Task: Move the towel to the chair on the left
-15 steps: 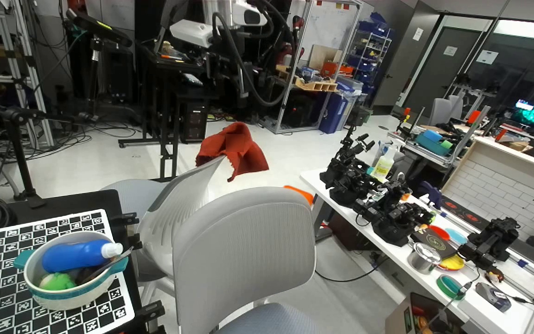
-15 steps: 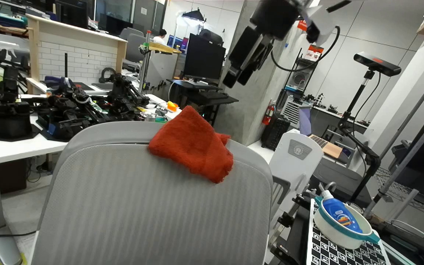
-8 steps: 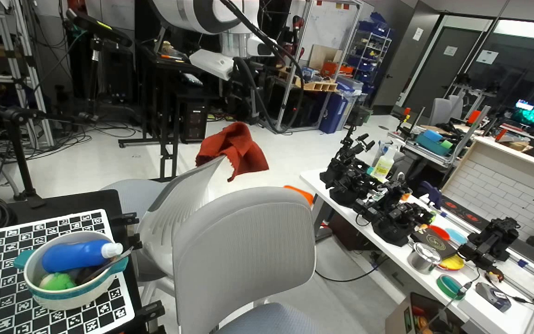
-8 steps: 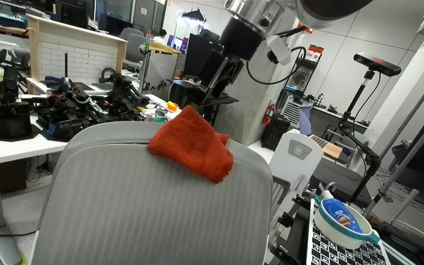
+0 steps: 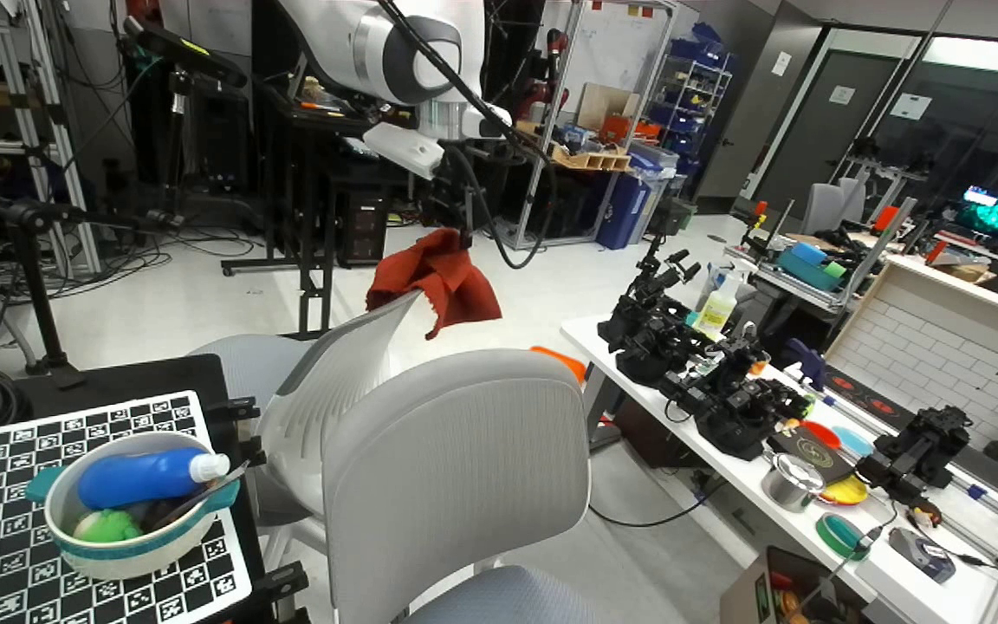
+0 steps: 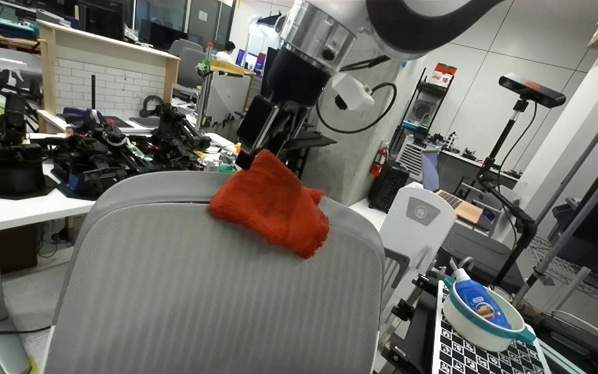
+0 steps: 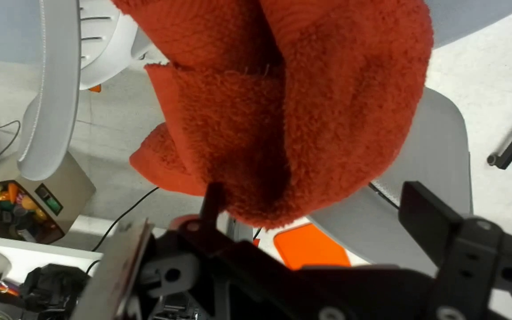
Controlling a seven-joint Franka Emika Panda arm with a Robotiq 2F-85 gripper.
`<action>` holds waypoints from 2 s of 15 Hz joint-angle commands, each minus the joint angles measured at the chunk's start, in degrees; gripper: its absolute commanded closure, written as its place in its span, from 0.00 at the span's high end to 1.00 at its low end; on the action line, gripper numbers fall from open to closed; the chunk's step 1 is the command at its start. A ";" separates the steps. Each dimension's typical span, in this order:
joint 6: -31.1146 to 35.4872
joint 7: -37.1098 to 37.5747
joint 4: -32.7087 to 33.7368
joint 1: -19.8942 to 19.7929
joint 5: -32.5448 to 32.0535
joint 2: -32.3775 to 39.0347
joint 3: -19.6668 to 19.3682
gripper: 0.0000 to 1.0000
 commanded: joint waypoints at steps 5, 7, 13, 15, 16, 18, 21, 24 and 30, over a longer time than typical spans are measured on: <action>-3.19 1.49 4.02 0.73 1.35 3.39 -0.89 0.42; -4.24 1.79 4.66 0.73 1.33 2.87 -1.08 0.29; -7.10 2.81 5.16 0.71 1.44 -1.08 -0.89 0.00; -7.43 3.06 4.92 0.64 1.32 -2.82 -0.89 0.02; -7.77 3.11 4.96 0.56 1.24 -3.71 -0.91 0.02; -8.87 3.19 4.89 0.21 1.35 -6.56 -0.94 0.02; -10.87 2.65 5.49 -0.85 2.31 -11.55 -0.96 0.02; -13.89 2.39 8.56 -2.49 3.27 -15.40 -1.63 0.02; -14.66 2.60 11.73 -5.89 2.49 -17.15 -3.75 0.02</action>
